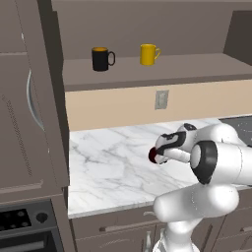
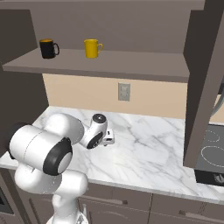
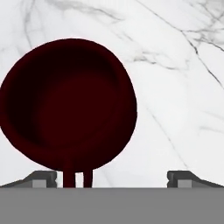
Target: Pick the mug on the counter and place it in the cabinet with the handle facing the right, like the mugs already inside.
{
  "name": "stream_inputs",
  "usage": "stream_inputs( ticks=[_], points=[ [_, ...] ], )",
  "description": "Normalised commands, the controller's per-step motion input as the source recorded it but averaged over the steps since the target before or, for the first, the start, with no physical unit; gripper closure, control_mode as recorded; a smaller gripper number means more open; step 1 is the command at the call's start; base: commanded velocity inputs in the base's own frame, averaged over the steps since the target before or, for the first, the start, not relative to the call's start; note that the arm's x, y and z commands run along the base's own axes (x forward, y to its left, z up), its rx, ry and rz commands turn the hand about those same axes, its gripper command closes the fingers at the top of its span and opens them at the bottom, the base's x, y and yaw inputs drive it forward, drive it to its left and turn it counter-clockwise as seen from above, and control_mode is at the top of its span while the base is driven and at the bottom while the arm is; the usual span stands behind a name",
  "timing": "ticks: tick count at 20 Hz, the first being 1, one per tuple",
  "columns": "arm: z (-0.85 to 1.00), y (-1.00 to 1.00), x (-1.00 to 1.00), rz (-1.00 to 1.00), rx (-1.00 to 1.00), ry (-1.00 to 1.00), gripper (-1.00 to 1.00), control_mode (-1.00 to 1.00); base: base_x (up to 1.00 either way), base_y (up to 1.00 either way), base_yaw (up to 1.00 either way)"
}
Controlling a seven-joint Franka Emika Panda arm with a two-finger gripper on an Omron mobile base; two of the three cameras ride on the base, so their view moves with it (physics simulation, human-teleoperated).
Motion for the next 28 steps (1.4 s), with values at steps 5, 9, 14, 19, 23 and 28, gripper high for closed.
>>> stream_inputs(
  ticks=[5,9,14,19,23,28],
  points=[
    [0.0,0.3,0.0,0.09,0.0,0.0,-1.0,-1.0,0.0,0.0,0.0],
    [0.0,0.32,0.0,0.1,0.0,0.0,-1.0,-1.0,0.0,0.0,0.0],
    [0.0,0.2,0.01,0.08,0.0,0.0,1.0,-1.0,0.0,0.0,0.0],
    [-0.06,0.05,0.02,0.05,0.0,0.0,1.0,-1.0,0.0,0.0,0.0],
    [-0.02,0.0,0.0,0.0,0.0,0.0,1.0,-1.0,0.0,0.0,0.0],
    [0.0,0.0,0.0,0.0,0.0,-0.01,1.0,-1.0,0.0,0.0,0.0]
  ],
)
